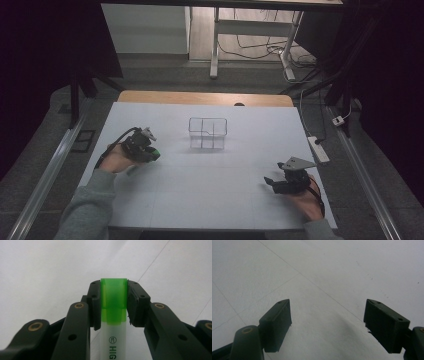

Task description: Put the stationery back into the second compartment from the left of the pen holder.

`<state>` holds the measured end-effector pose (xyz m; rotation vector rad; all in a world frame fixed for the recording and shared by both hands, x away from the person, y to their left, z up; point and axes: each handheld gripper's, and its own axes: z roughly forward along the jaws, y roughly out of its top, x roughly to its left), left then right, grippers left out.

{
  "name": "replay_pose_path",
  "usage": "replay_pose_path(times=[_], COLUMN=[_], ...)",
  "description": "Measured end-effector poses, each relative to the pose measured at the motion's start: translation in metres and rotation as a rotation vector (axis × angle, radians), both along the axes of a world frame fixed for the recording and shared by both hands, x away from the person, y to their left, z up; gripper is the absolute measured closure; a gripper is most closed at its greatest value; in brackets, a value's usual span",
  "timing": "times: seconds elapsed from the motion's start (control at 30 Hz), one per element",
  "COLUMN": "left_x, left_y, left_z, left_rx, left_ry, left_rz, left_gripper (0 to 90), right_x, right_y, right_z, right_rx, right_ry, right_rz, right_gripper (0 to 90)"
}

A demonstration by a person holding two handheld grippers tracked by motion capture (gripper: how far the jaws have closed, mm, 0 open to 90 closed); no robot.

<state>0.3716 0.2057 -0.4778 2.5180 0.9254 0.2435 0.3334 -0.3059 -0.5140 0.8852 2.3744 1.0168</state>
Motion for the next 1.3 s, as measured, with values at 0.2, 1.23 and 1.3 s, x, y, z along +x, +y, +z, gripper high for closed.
replay_pose_path(times=[0.2,1.23,1.3], left_x=[-0.002,-0.022,-0.023], left_y=[0.002,0.026,0.026], left_z=[0.008,0.057,0.058], left_rx=[-0.022,-0.305,-0.328], left_ry=[-0.02,-0.3,-0.311], left_rz=[0.001,0.121,0.123], left_gripper=[67.0,66.9,66.9], right_x=[0.0,-0.001,-0.001], right_y=[-0.001,-0.001,-0.001], right_z=[0.0,0.001,0.002], right_rx=[0.004,-0.001,0.001], right_ry=[-0.003,-0.01,-0.012], right_rz=[0.0,-0.006,-0.006], right_gripper=[22.0,22.1,22.1])
